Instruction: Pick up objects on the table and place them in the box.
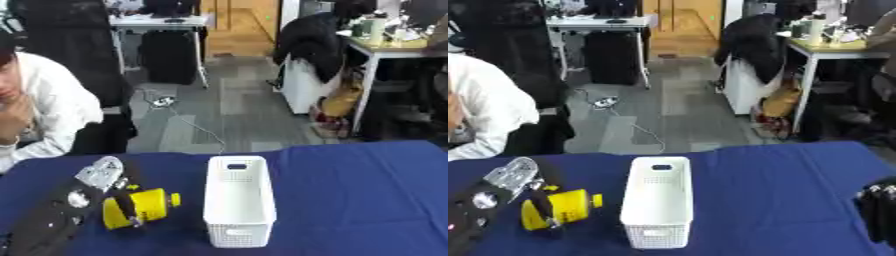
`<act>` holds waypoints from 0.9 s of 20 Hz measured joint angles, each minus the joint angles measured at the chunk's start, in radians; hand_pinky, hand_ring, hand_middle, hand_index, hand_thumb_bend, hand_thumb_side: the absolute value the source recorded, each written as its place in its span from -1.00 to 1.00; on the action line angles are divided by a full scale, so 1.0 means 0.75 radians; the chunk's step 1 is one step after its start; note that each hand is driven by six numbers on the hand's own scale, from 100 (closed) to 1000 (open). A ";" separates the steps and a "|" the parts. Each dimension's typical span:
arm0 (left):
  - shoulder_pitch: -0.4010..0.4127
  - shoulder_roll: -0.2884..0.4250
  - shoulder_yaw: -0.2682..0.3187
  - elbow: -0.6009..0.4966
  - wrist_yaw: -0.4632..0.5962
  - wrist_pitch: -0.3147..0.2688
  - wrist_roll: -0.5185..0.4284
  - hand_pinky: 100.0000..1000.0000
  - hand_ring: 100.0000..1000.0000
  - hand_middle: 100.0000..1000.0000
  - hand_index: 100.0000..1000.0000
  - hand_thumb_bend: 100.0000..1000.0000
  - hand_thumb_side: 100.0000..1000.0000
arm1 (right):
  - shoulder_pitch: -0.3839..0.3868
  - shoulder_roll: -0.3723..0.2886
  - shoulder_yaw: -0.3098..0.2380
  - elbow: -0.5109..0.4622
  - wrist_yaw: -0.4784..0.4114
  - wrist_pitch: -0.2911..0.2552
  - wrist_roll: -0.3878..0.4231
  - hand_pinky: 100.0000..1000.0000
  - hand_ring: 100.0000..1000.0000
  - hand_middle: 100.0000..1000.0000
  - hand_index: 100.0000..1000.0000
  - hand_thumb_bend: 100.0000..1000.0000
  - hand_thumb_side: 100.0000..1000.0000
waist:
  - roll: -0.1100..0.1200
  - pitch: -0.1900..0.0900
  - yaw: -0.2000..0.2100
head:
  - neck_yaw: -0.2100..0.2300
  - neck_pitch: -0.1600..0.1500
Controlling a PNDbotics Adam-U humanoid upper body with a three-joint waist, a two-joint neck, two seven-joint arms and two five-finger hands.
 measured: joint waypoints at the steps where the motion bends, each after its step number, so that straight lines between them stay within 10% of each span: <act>1: 0.003 -0.004 0.000 0.005 -0.011 -0.002 0.002 0.80 0.72 0.46 0.70 0.97 1.00 | 0.000 0.000 0.000 0.000 0.000 0.000 0.000 -0.97 -0.73 -0.76 -0.76 -1.00 0.62 | 0.000 0.000 -0.001 | 0.001 0.000; 10: 0.013 -0.020 -0.001 0.021 -0.134 -0.050 0.050 0.64 0.58 0.30 0.65 1.00 0.98 | -0.001 0.011 0.000 0.000 0.000 0.000 0.000 -0.97 -0.73 -0.76 -0.78 -1.00 0.61 | -0.002 0.006 -0.007 | 0.002 0.000; 13: 0.013 -0.020 -0.001 0.024 -0.167 -0.065 0.065 0.09 0.12 -0.25 0.16 0.51 0.56 | -0.002 0.011 0.000 0.000 -0.001 -0.001 0.000 -0.97 -0.73 -0.76 -0.78 -1.00 0.62 | -0.002 0.006 -0.009 | 0.002 0.000; 18: 0.014 -0.020 0.003 0.025 -0.188 -0.070 0.070 -0.39 -0.31 -0.68 -0.32 -0.06 0.61 | -0.002 0.011 0.000 0.000 -0.001 -0.001 0.000 -0.97 -0.73 -0.76 -0.77 -1.00 0.61 | -0.002 0.004 -0.007 | 0.006 0.000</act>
